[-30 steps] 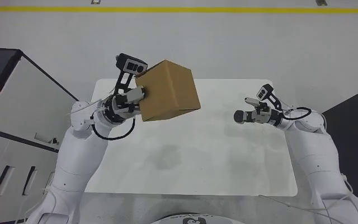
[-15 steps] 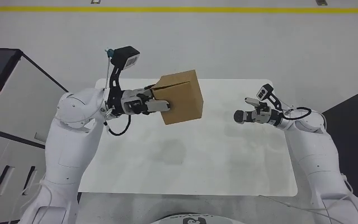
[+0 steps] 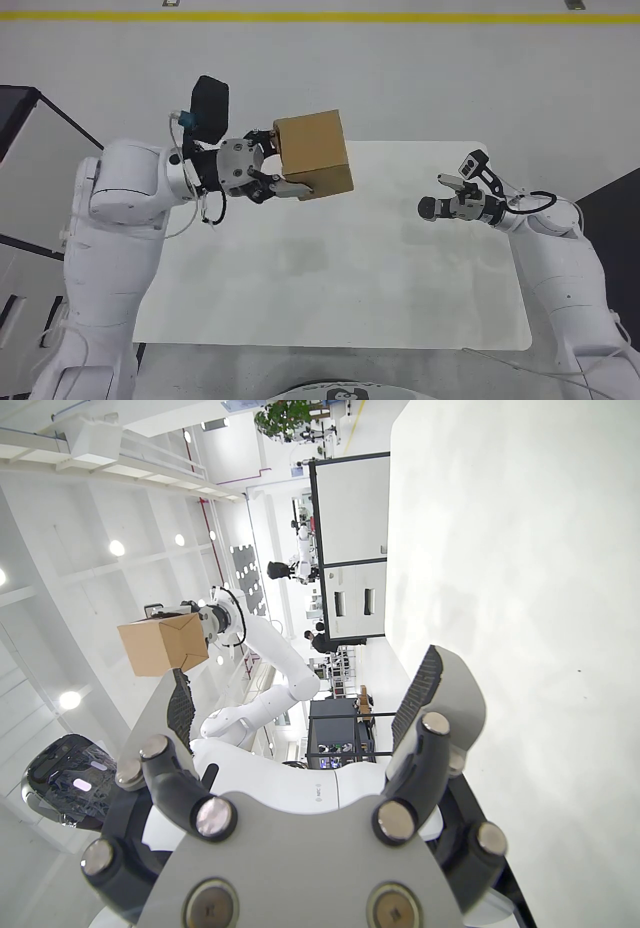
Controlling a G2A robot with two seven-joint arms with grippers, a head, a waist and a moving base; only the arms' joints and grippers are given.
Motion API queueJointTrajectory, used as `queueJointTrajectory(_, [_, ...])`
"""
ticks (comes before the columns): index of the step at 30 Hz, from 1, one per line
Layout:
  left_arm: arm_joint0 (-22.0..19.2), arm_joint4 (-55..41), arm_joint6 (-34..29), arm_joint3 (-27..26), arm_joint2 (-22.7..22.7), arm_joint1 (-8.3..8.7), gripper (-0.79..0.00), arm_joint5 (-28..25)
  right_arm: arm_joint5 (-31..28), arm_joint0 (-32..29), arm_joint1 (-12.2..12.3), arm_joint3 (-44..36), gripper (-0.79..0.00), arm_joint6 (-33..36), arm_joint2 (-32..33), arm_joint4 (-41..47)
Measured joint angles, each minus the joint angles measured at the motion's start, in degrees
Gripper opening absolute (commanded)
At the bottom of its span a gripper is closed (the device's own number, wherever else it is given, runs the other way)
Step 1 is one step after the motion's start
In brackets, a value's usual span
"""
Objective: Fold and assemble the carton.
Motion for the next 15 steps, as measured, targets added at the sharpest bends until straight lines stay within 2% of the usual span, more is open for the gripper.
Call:
queueJointTrajectory(2, [-0.23,5.55,3.80,-0.60,0.04,-0.05,-0.785,-2.12,0.00,0.00,0.00,0.00,0.000,0.00,0.00,0.00])
queueJointTrajectory(7, [-0.82,17.23,9.51,-3.31,1.22,-0.01,-0.785,-2.09,0.00,0.00,0.00,0.00,0.000,0.00,0.00,0.00])
queueJointTrajectory(15, [-0.85,17.85,8.49,-4.10,1.24,0.13,-0.785,-2.05,0.00,0.00,0.00,0.00,0.000,0.00,0.00,0.00])
